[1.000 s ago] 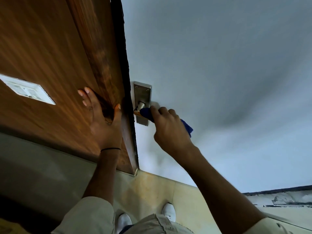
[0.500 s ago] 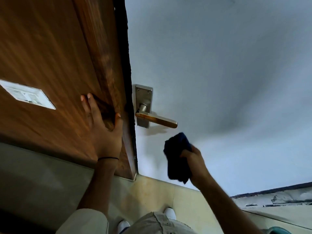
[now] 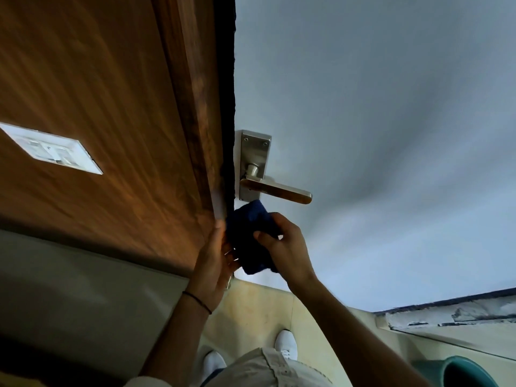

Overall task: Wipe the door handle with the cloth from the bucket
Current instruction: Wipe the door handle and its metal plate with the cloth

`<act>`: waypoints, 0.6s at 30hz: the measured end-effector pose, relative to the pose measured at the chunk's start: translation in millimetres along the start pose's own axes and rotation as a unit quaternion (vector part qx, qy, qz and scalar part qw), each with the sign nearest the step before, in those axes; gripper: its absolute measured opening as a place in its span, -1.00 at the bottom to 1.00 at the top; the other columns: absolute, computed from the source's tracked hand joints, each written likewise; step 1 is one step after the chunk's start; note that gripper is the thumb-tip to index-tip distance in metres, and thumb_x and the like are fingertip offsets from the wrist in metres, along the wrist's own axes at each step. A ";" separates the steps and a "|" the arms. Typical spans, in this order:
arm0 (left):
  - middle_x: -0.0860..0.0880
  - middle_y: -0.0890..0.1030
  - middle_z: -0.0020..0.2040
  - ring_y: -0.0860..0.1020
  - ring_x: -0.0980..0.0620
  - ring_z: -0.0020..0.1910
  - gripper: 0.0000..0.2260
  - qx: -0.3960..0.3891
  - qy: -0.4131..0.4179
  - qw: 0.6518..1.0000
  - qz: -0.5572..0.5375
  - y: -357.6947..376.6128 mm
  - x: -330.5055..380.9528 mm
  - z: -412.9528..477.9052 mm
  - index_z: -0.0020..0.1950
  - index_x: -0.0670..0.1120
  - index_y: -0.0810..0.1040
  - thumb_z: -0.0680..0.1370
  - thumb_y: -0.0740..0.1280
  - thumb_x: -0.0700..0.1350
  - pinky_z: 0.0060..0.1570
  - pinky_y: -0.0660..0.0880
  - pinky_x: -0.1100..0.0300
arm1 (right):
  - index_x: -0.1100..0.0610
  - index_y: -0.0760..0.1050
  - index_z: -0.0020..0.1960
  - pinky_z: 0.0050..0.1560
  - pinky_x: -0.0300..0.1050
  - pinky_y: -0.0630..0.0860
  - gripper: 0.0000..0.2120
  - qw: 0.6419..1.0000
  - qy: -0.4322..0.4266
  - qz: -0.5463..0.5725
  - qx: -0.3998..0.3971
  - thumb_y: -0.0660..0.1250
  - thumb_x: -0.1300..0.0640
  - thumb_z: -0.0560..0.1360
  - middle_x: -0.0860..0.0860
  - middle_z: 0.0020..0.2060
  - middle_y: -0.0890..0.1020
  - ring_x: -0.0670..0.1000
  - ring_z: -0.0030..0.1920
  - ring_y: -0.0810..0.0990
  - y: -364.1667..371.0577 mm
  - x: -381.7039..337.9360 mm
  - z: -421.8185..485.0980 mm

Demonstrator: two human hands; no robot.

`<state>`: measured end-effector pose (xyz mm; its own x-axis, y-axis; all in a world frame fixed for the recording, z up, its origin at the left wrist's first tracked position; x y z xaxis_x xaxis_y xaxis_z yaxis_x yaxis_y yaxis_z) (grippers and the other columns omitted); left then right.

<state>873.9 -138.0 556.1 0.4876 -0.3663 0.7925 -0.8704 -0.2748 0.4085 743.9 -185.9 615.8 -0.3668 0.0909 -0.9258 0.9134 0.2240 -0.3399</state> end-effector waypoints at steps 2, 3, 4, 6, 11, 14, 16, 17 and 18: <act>-0.10 0.65 0.23 0.64 -0.02 0.16 -0.63 -0.013 0.028 0.999 0.026 -1.3 3.9 -1.1 0.33 0.00 0.52 0.58 0.20 0.08 0.00 0.61 0.14 | 0.09 0.57 0.10 0.09 -0.03 0.52 -0.83 0.991 -0.036 -0.122 0.030 0.35 0.15 0.51 -0.01 -0.02 0.54 0.05 0.07 0.49 -0.8 -0.3 1.9; -0.13 0.63 0.25 0.62 -0.06 0.21 -0.67 -0.029 0.031 0.999 0.026 -0.8 4.3 -1.5 0.33 -0.01 0.52 0.60 0.22 0.02 0.07 0.58 0.08 | 0.09 0.58 0.09 0.08 -0.03 0.49 -0.83 0.988 -0.040 -0.150 0.022 0.36 0.13 0.51 -0.01 -0.02 0.52 0.06 0.08 0.46 -0.4 1.9 1.9; -0.15 0.61 0.28 0.58 -0.12 0.26 -0.67 -0.054 0.028 0.998 0.020 0.2 3.2 -1.3 0.36 -0.03 0.51 0.61 0.24 -0.01 0.17 0.54 0.00 | 0.09 0.59 0.09 0.06 -0.04 0.49 -0.83 0.986 -0.038 -0.162 0.003 0.36 0.10 0.51 -0.03 -0.04 0.52 0.05 0.06 0.47 1.6 3.4 1.0; -0.20 0.58 0.31 0.54 -0.19 0.30 -0.65 -0.091 0.017 0.996 0.009 5.4 -0.6 -2.6 0.38 -0.07 0.49 0.61 0.26 -0.02 0.31 0.44 -0.11 | 0.08 0.59 0.09 0.02 -0.11 0.52 -0.82 0.987 -0.017 -0.155 -0.030 0.38 0.08 0.50 -0.07 -0.07 0.57 0.00 0.00 0.54 6.1 7.0 -1.6; -0.16 0.64 0.21 0.60 -0.19 0.21 -0.67 0.037 0.013 0.999 -0.011 4.3 -6.3 -1.2 0.28 -0.05 0.57 0.55 0.31 0.01 0.32 0.45 -0.23 | 0.04 0.55 0.08 -0.19 -0.41 0.46 -0.84 0.992 -0.006 -0.124 0.027 0.40 0.07 0.51 -0.10 -0.06 0.63 -0.12 -0.14 0.56 -9.0 6.5 -8.5; -0.09 0.63 0.22 0.58 -0.12 0.22 -0.77 0.111 0.031 0.993 -0.036 -2.8 3.9 1.2 0.21 0.02 0.56 0.57 0.30 0.01 0.29 0.48 -0.11 | 0.02 0.54 0.08 -0.24 -0.38 0.46 -0.85 0.980 -0.089 -0.102 0.147 0.39 0.12 0.52 -0.09 -0.05 0.60 -0.10 -0.15 0.56 -48.0 -16.8 -25.3; -0.10 0.62 0.23 0.58 -0.09 0.21 -0.83 0.147 0.052 0.986 -0.056 -1.6 16.1 2.4 0.16 0.02 0.55 0.60 0.27 -0.02 0.25 0.49 -0.06 | 0.05 0.53 0.10 -0.17 -0.35 0.44 -0.84 0.954 -0.168 -0.125 0.213 0.38 0.18 0.52 -0.07 -0.02 0.58 -0.06 -0.10 0.55 -73.1 -39.9 -34.7; -0.09 0.61 0.23 0.57 -0.08 0.22 -0.84 0.162 0.075 0.982 -0.068 1.2 25.3 1.9 0.16 0.03 0.55 0.61 0.26 -0.04 0.26 0.49 -0.05 | 0.07 0.53 0.12 -0.09 -0.32 0.45 -0.82 0.943 -0.199 -0.144 0.225 0.37 0.20 0.52 -0.06 0.02 0.58 -0.04 -0.04 0.54 -80.3 -49.7 -34.1; -0.08 0.61 0.24 0.57 -0.09 0.22 -0.81 0.176 0.100 0.977 -0.073 4.2 35.6 1.6 0.20 0.04 0.54 0.61 0.26 -0.04 0.27 0.49 -0.06 | 0.08 0.53 0.16 0.00 -0.27 0.45 -0.80 0.935 -0.225 -0.162 0.223 0.35 0.18 0.53 -0.04 0.06 0.58 -0.03 0.03 0.54 -83.2 -58.1 -29.2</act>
<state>887.7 -153.7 585.3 0.5518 -0.1292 0.8239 -0.6978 -0.6126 0.3712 684.0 -181.5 702.7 -0.6171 -0.3513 -0.7041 0.7868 -0.2668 -0.5565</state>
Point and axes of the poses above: each hand's wrist, its own z-axis towards the middle knuckle, its own y-axis out of the palm, x = y × z, the point moved 8 cm from there along z, towards the middle knuckle
